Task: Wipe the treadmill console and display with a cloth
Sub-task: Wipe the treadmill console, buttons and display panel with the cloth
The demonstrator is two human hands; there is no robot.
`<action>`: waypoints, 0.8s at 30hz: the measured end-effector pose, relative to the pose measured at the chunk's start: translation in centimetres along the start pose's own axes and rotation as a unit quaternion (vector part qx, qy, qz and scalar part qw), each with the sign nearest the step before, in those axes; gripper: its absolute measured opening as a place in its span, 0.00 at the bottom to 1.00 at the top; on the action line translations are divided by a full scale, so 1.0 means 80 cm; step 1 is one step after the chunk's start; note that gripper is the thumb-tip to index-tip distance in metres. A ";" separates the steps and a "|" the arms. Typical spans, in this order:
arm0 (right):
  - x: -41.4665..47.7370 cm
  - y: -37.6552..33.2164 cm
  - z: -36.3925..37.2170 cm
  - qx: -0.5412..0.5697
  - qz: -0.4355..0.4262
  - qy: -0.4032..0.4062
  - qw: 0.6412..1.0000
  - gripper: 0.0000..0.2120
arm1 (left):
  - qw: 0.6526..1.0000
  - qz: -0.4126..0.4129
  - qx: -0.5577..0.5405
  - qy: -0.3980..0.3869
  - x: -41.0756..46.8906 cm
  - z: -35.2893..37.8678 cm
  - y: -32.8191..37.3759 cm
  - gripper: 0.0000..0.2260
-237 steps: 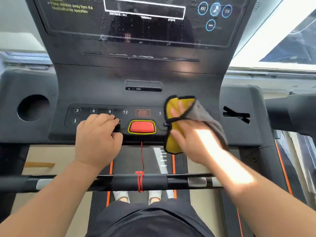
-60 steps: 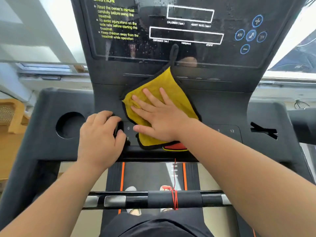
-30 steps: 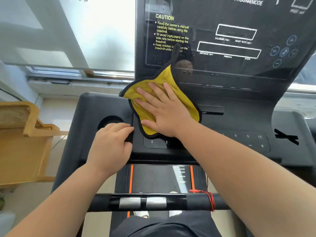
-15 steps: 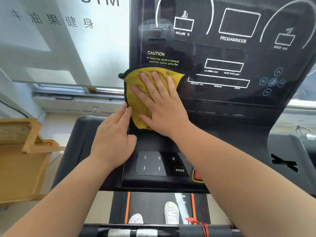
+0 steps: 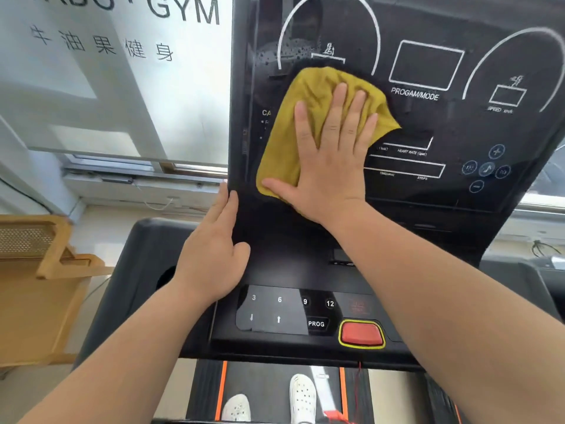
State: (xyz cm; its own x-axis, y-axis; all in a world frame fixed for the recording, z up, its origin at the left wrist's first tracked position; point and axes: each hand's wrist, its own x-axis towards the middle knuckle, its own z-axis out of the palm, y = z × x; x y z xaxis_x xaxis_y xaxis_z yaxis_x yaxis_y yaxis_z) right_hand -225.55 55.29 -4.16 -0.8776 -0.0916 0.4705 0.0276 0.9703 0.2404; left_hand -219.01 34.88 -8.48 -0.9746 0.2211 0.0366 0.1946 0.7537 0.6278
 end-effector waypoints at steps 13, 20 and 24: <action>-0.081 0.022 0.039 0.008 -0.106 0.007 0.994 0.40 | 0.998 -0.021 -0.032 0.051 0.000 0.013 -0.005 0.33; -0.010 -0.008 0.004 0.029 -0.032 0.009 0.999 0.48 | 0.998 -0.021 -0.050 0.043 0.000 0.008 -0.004 0.33; -0.029 -0.037 0.009 0.019 -0.116 -0.019 0.993 0.41 | 0.997 -0.019 -0.059 0.049 0.001 0.005 -0.008 0.32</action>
State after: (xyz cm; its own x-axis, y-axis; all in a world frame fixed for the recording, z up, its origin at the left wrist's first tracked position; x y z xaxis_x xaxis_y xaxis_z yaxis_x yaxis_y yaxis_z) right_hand -223.93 52.79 -6.62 -0.8753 -0.3063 0.3743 -0.1951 0.9318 0.3061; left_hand -219.18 34.65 -9.19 -0.9882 0.1277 0.0842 0.1492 0.6815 0.7164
